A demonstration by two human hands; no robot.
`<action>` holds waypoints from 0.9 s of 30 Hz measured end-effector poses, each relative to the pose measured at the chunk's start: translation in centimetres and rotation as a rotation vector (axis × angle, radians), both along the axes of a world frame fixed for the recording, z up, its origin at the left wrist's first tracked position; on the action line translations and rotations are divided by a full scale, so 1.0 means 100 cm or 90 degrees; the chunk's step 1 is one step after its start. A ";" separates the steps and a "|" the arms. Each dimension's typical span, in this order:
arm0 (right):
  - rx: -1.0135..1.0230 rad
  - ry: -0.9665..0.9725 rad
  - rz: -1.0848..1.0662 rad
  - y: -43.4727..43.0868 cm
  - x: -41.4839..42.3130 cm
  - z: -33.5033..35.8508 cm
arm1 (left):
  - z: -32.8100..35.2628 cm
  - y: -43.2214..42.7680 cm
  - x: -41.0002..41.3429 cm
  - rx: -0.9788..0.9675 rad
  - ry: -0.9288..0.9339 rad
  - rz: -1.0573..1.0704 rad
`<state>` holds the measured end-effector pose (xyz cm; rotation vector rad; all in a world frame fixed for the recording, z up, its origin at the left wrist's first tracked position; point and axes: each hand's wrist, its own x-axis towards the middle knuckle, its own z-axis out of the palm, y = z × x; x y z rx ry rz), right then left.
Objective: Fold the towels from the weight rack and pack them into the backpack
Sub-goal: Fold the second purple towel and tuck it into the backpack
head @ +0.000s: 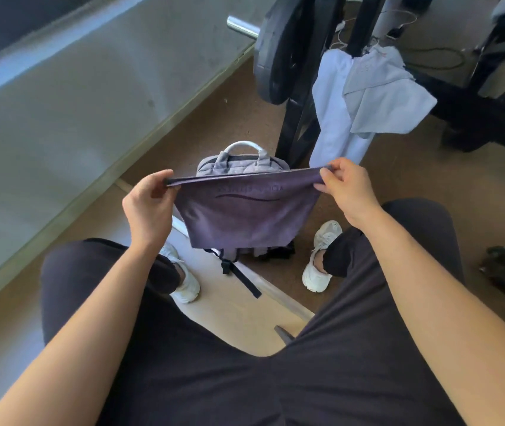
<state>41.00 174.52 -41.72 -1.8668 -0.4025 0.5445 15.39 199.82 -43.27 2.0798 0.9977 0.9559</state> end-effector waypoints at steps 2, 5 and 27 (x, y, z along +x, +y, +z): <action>0.054 -0.034 0.022 0.005 -0.005 -0.002 | 0.002 -0.003 0.000 0.072 -0.044 0.019; -0.093 -0.043 0.153 0.003 -0.010 -0.005 | -0.007 0.003 -0.002 0.007 0.091 -0.061; -0.172 -0.035 0.079 0.008 -0.014 -0.016 | -0.015 0.000 0.000 -0.268 0.083 0.045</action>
